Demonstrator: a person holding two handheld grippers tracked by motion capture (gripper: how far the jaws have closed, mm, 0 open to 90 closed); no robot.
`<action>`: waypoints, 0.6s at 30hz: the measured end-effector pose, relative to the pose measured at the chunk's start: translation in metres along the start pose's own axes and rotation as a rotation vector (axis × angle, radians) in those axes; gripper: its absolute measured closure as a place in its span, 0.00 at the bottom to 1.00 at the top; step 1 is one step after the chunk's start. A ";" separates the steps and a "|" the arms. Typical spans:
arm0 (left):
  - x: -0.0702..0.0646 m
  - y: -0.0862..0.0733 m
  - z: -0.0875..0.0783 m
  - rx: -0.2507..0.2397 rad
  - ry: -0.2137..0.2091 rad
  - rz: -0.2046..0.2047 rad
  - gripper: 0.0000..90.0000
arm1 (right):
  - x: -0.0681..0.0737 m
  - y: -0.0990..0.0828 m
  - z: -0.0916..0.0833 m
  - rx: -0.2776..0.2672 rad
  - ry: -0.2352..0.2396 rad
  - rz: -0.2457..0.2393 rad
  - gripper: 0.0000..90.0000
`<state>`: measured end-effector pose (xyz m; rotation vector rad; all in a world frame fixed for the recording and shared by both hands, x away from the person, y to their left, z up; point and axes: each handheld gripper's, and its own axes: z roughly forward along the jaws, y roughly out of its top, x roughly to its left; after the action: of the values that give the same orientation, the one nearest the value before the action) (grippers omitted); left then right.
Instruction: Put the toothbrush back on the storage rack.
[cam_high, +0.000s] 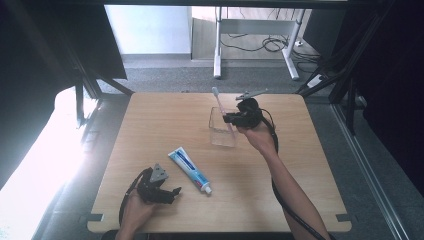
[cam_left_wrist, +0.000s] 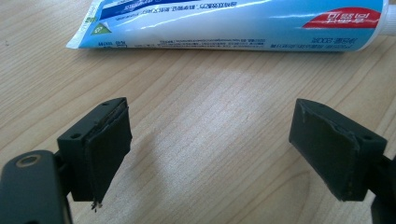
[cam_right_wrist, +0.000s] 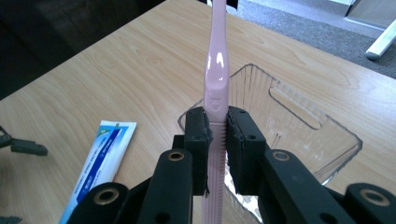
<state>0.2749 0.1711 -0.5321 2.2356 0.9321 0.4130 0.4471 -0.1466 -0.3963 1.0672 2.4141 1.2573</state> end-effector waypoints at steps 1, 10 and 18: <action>0.000 0.000 0.000 0.000 -0.001 0.000 0.15 | -0.001 0.001 0.002 -0.013 0.002 0.002 0.88; 0.000 0.000 0.000 -0.005 -0.004 -0.004 0.15 | -0.008 0.006 0.012 -0.037 -0.018 0.013 0.88; 0.000 0.000 0.000 -0.004 -0.006 -0.002 0.15 | -0.019 0.013 0.017 -0.056 -0.063 -0.001 0.88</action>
<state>0.2751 0.1706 -0.5320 2.2307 0.9299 0.4061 0.4751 -0.1442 -0.3987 1.0733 2.3193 1.2641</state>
